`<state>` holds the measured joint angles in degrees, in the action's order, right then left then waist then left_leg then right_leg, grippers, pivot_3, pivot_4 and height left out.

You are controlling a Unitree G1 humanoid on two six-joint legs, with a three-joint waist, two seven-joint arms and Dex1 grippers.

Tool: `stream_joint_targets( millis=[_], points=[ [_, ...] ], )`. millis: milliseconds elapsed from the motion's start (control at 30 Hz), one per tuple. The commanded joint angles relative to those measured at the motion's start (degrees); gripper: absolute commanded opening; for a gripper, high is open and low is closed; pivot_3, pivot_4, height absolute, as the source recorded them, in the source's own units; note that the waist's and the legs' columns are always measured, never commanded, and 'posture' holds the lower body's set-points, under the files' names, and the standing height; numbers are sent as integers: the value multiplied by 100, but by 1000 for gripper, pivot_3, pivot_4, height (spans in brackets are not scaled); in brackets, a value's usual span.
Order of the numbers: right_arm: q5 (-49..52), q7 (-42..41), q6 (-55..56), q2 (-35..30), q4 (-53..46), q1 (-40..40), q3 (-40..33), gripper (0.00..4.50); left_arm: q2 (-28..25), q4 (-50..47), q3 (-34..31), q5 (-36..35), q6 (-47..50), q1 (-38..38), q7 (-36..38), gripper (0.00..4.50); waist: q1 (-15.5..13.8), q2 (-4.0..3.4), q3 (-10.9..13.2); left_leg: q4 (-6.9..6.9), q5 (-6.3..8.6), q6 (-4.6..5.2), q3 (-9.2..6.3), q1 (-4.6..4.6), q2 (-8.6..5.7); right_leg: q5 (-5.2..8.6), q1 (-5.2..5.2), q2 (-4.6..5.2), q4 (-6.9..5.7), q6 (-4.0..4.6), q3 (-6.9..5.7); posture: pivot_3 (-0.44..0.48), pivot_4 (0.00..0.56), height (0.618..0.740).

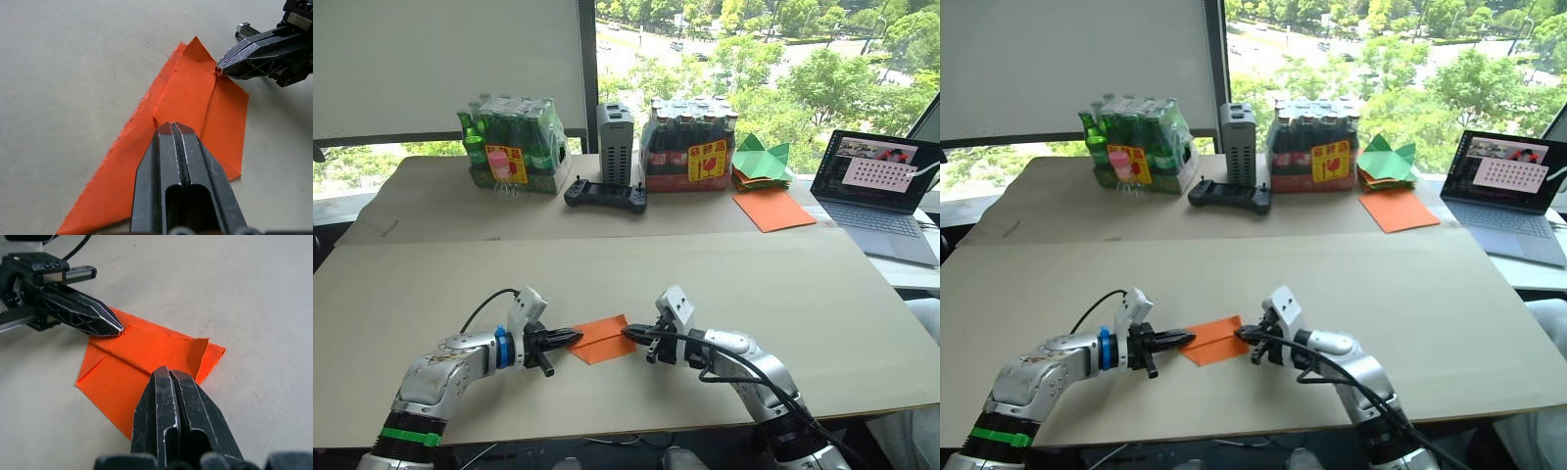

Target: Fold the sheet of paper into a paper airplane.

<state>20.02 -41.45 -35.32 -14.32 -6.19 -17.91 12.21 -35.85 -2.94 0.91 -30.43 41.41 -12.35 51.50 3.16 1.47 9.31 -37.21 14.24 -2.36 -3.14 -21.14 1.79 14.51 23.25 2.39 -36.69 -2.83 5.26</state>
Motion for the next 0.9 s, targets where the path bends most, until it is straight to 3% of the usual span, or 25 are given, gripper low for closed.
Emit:
stream_joint_targets(
  millis=[33, 900],
  points=[
    [248, -46, -29, 62, -387, -97, -72, 8, -74, 201, 88, 245, 65, 89, -114, 0, 3, 0, 0, 0, 0, 0, 0, 0, 0, 0, 0, 0, 0, 0, 0, 0, 150, 740],
    [-588, 112, 349, 103, 502, -181, 526, 8, 43, -295, 72, 64, 243, 167, -253, 0, 19, 0, 0, 0, 0, 0, 0, 1, 0, 0, 0, 0, 0, 0, 0, 0, 150, 740]
  ],
)
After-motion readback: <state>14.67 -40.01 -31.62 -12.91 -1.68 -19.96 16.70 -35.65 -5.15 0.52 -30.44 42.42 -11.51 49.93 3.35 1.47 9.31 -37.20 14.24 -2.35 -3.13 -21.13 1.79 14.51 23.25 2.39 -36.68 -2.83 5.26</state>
